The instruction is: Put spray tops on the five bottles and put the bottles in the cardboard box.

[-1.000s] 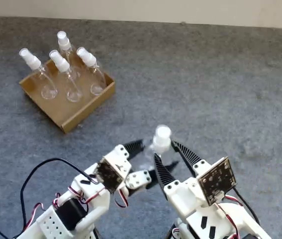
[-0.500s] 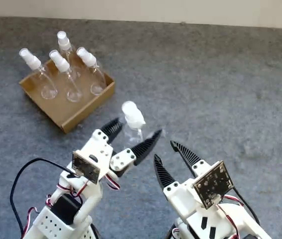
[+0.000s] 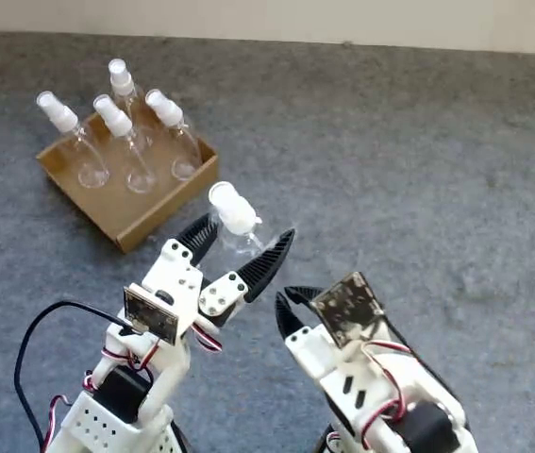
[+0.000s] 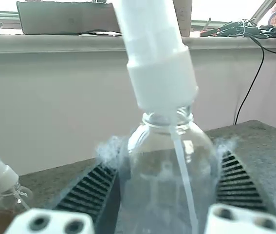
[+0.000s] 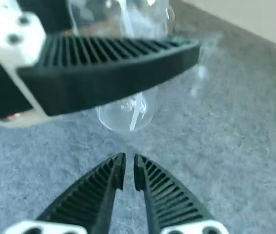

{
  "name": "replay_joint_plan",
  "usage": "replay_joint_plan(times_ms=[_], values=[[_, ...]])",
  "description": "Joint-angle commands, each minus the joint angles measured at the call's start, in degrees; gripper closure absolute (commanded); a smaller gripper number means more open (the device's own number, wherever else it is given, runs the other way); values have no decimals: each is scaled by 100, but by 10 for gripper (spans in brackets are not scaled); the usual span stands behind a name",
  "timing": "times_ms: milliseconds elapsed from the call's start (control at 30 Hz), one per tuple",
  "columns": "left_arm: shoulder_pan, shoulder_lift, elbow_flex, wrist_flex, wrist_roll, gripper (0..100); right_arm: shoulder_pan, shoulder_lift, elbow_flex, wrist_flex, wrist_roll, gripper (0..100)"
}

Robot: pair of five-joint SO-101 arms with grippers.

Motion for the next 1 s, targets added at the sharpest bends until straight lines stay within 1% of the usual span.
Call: replay_joint_plan(times_ms=[0, 400, 533, 633, 867, 967], values=[[-92, -31, 110, -141, 62, 819, -84, -22, 92, -251, 70, 979], [-84, -31, 110, -123, 62, 819, -92, -22, 171, -470, 53, 975], [-84, -31, 110, -123, 62, 819, -75, -22, 189, -1059, 26, 979], [-92, -31, 110, -132, 53, 819, -84, -22, 242, -1191, 18, 979], [-84, -31, 110, -132, 62, 819, -92, -22, 1332, -1789, 18, 979], [-84, -31, 110, -132, 62, 819, -92, -22, 1587, -1921, 18, 979]])
